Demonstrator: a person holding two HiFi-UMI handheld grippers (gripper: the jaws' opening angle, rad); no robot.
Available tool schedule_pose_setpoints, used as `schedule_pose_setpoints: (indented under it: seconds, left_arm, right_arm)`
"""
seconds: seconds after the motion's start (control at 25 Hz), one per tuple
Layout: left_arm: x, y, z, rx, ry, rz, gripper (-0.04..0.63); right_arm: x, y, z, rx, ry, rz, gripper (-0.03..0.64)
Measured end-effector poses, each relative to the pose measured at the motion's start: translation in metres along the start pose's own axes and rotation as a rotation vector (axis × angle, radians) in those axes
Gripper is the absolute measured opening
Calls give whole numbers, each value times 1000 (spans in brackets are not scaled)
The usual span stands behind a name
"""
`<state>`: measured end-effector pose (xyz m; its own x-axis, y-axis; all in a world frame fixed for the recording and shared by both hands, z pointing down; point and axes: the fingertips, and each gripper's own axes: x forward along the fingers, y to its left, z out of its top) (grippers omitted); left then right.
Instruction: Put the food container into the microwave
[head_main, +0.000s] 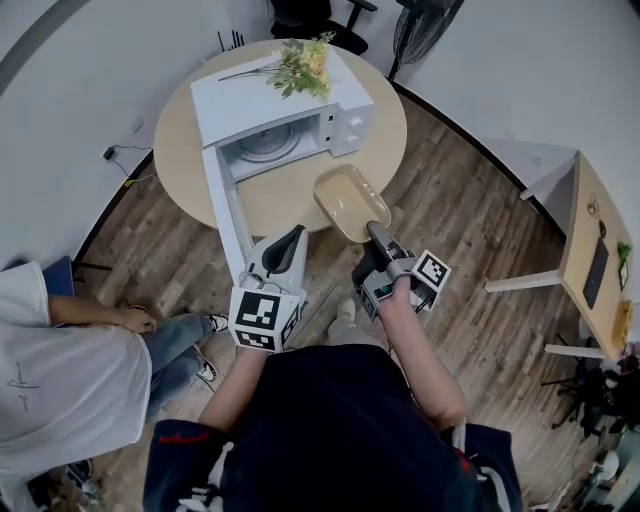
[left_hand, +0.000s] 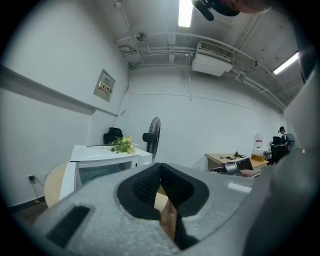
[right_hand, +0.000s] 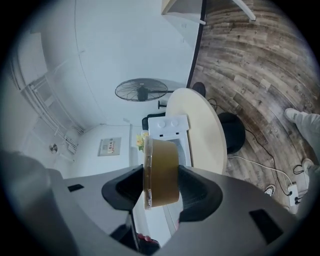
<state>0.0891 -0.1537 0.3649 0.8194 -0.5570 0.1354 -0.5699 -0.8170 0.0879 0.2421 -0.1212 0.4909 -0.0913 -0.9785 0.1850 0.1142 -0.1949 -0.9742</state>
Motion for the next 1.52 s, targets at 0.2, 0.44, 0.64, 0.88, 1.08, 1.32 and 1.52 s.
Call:
schedule_pose_setpoints:
  seconds: [0.2,0.44,0.64,0.88,1.08,1.32,1.52]
  left_arm:
    - [30,15,-3,-24,24,117,17]
    - [54,26,-8,-43,52,250,17]
    - [62,33,-23,-47,89,329,17]
    - [67,48,-35,-65,112,375,17]
    - [69,69,-37,-88,112,379,17]
    - [83,95,-51,-130,129,352,17]
    - [99,110,-69,-154,165,317,17]
  right_arm:
    - [41,3,21,-3,110,-39,202]
    - [78,4,36,-20,237,-76,202]
    - [100,1,39,-38,311,-97,202]
    - [120,-9,37,-71,349,-137,202]
    - [138,-11,25,-99,363,-159,202]
    - [172,-20,18,-109,346,-180,202]
    - [203,-40,18,-108,330,-216,202]
